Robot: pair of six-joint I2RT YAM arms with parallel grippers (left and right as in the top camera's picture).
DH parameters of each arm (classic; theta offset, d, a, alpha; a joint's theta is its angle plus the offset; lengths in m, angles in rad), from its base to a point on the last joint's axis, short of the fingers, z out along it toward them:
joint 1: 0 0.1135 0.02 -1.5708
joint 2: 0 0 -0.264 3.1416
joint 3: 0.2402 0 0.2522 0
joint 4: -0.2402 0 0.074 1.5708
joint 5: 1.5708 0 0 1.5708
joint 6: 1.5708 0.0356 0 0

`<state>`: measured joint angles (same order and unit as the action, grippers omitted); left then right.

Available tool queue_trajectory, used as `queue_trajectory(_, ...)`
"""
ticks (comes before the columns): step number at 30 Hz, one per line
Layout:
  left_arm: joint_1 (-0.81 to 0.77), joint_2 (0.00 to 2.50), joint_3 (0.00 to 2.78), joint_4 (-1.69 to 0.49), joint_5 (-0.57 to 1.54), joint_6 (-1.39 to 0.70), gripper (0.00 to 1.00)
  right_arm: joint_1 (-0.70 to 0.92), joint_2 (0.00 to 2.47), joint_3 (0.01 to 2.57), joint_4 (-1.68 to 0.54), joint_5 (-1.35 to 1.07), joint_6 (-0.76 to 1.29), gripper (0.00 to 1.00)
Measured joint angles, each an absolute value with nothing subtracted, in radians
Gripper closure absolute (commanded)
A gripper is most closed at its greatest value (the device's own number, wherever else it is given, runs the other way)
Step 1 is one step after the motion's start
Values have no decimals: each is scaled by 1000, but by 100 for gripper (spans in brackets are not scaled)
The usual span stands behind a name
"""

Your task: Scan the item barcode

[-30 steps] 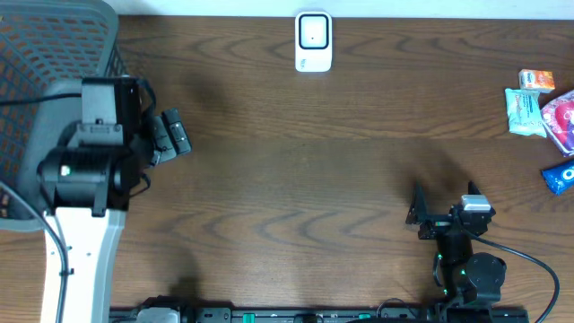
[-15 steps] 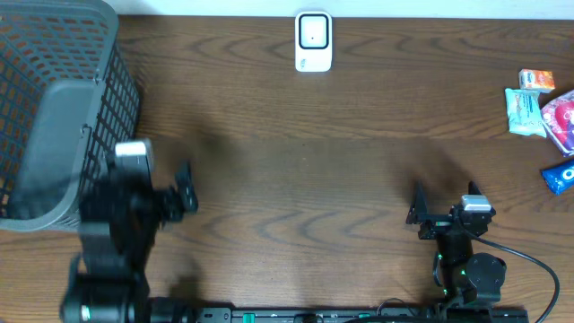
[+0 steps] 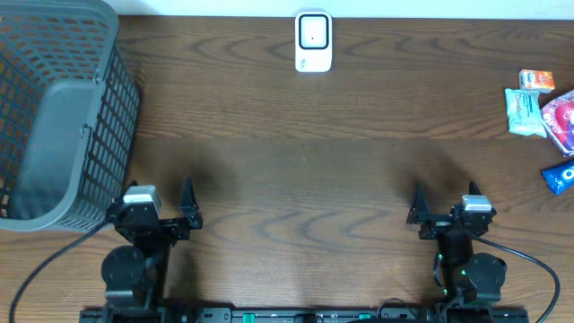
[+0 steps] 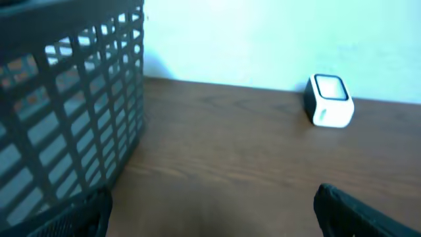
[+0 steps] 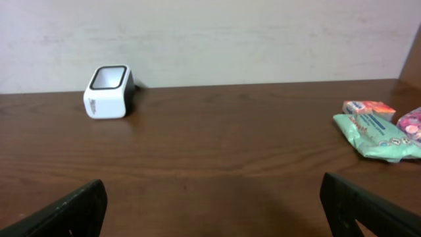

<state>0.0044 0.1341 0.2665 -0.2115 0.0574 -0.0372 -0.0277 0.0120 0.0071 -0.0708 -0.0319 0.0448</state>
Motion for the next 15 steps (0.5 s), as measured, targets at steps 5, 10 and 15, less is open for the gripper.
queue_trajectory(5,12,49,162,-122,58,-61,2,-28,12,7,-71,-32,45,1)
queue_trajectory(10,12,12,71,24,58,-81,2,-28,12,7,-71,-33,45,1)
queue_trajectory(15,12,11,13,103,58,-105,2,-28,12,7,-71,-32,45,1)
